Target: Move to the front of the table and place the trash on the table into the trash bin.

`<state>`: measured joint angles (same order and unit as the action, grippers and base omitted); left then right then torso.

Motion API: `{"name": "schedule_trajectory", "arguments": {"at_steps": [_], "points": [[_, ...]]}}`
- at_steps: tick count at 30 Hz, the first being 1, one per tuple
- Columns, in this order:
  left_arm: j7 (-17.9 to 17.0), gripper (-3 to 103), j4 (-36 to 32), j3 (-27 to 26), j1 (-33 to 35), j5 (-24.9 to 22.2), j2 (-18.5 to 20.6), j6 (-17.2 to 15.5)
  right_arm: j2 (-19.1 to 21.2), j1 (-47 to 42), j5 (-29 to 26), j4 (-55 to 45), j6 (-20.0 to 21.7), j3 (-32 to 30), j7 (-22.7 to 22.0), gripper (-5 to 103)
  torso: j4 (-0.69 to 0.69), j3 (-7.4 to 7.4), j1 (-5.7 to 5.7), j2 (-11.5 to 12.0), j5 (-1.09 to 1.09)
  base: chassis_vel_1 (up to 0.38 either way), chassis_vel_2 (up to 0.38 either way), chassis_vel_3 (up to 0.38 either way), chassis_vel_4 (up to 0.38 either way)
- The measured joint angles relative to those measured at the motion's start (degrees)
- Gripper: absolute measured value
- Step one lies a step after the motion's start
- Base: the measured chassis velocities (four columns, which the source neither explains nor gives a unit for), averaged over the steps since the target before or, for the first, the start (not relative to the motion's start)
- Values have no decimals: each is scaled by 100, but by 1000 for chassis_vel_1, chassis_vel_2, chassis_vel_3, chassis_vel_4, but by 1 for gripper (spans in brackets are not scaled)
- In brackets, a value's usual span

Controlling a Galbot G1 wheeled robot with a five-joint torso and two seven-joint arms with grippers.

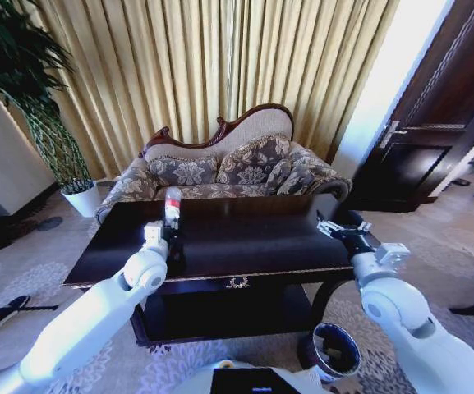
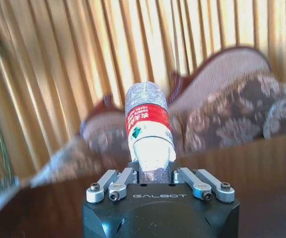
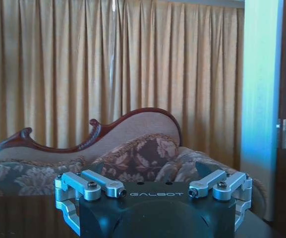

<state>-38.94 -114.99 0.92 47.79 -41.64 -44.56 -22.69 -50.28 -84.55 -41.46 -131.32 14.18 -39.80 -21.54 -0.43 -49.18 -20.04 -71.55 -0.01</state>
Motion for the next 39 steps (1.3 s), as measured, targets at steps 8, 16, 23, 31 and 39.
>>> {"name": "schedule_trajectory", "arguments": {"at_steps": [8, 16, 23, 31, 39], "points": [[1309, 27, 290, -400, 134, 1001, 233, 1078, 214, 352, -457, -107, 34, 383, -4, 100, 1, 0, 0, 1, 0, 0, 0, 0, 0], [2984, 27, 317, -794, 367, 1410, 726, 2427, 691, 1087, -1412, -234, 32, 1073, 5, 100, 1, 0, 0, 1, 0, 0, 0, 0, 0], [3562, 27, 252, -825, 344, 1933, 1052, 3044, 889, 1948, -2602, -113, 49, 1576, 254, 100, 0, 0, 0, 1, 1, 0, 0, 0, 0], [3649, 27, 177, -736, 270, 2896, 1528, 3525, 897, 2688, -3809, 6, 72, 1843, 508, 100, 0, 0, 0, 1, 1, 0, 0, 0, 0], [3623, 27, -50, -665, 148, 3105, 1995, 3603, 722, 3235, -4202, 38, 115, 2320, 575, 100, 1, 0, 0, 0, 1, 0, 0, 0, 0]]}}
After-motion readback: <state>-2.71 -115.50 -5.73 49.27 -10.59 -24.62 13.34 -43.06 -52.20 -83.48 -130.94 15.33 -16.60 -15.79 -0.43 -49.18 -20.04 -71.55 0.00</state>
